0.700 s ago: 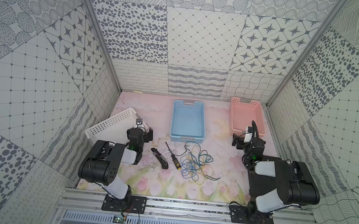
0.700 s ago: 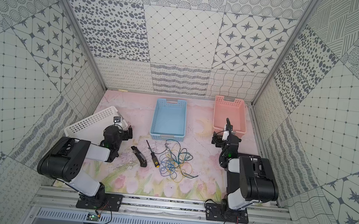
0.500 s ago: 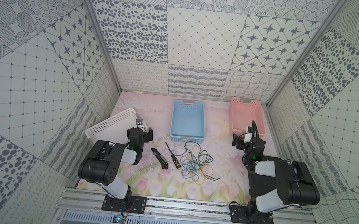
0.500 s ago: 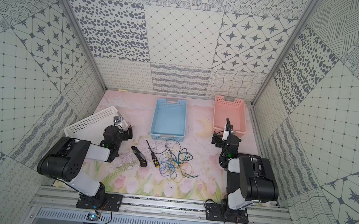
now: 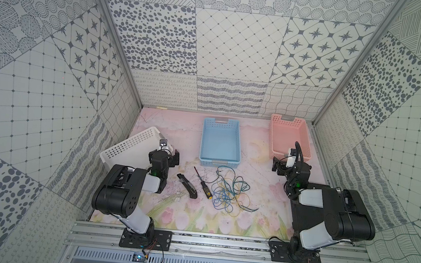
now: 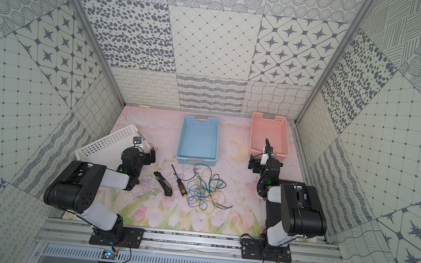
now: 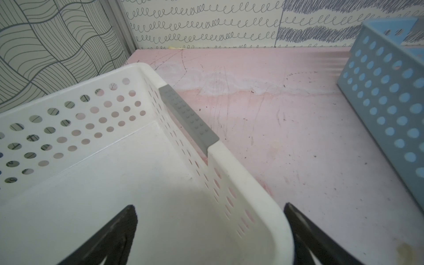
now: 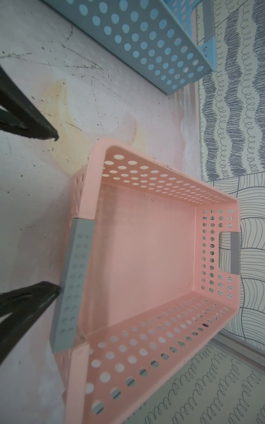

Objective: Untangle and sort cables by color
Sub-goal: Untie the cable.

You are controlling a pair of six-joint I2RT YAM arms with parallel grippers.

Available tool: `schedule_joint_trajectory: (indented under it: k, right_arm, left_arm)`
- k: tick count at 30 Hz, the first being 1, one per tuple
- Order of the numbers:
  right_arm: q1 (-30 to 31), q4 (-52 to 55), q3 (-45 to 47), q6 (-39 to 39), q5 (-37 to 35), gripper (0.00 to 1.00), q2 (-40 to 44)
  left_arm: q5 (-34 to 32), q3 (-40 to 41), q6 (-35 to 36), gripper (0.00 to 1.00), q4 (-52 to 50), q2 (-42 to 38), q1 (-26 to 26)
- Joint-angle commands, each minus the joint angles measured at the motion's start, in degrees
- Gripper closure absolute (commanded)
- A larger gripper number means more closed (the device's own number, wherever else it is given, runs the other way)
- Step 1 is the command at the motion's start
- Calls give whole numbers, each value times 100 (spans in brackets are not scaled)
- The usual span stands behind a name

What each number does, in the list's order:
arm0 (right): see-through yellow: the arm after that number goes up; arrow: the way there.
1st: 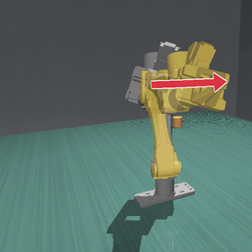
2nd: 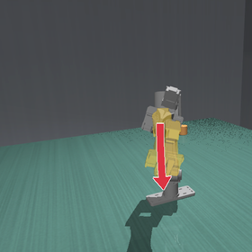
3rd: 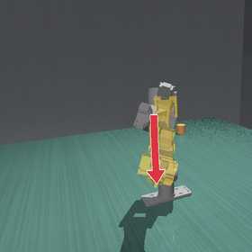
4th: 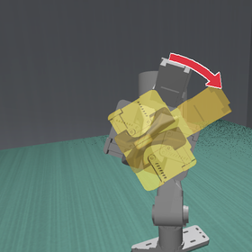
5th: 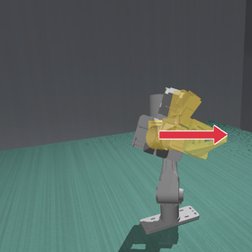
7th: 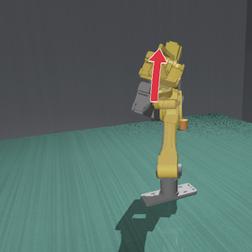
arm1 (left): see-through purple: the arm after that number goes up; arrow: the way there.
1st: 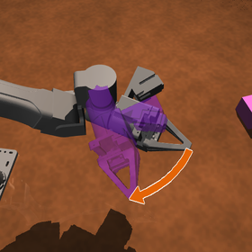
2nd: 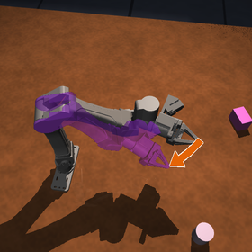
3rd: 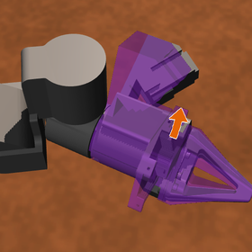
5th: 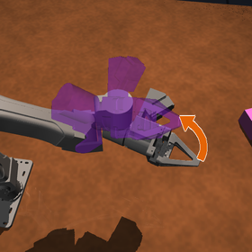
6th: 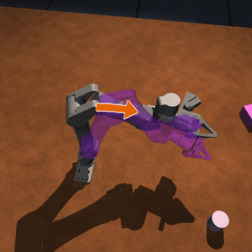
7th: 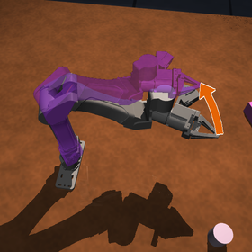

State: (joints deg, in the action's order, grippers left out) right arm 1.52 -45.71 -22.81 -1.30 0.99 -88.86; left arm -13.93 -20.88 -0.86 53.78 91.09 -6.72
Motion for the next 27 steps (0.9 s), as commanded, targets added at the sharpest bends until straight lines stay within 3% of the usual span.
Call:
schedule_joint_trajectory:
  k: [1,8,11,14,19,23,27]
  right_arm:
    - [-2,-155,-110,24,41,1,-28]
    - [-2,-248,-45,-32,-65,1,31]
    - [-2,-73,239,-85,-314,1,907]
    - [-2,1473,144,193,-249,1,2170]
    - [-2,2689,338,-466,-86,1,4100]
    - [-8,3464,385,-1630,-95,1,5155]
    - [-15,3515,559,-2754,551,1,5691]
  left_arm:
    - [50,-15,-15,0,203,19,66]
    - [57,-27,-13,0,205,21,63]
    - [-69,-30,-59,0,203,15,66]
    - [-85,81,-50,0,239,-186,60]
    - [-13,219,-44,0,-740,-1640,-28]
    - [19,-175,-698,0,-2640,-3078,-31]
    - [580,-198,-1907,0,-3321,-3911,-37]
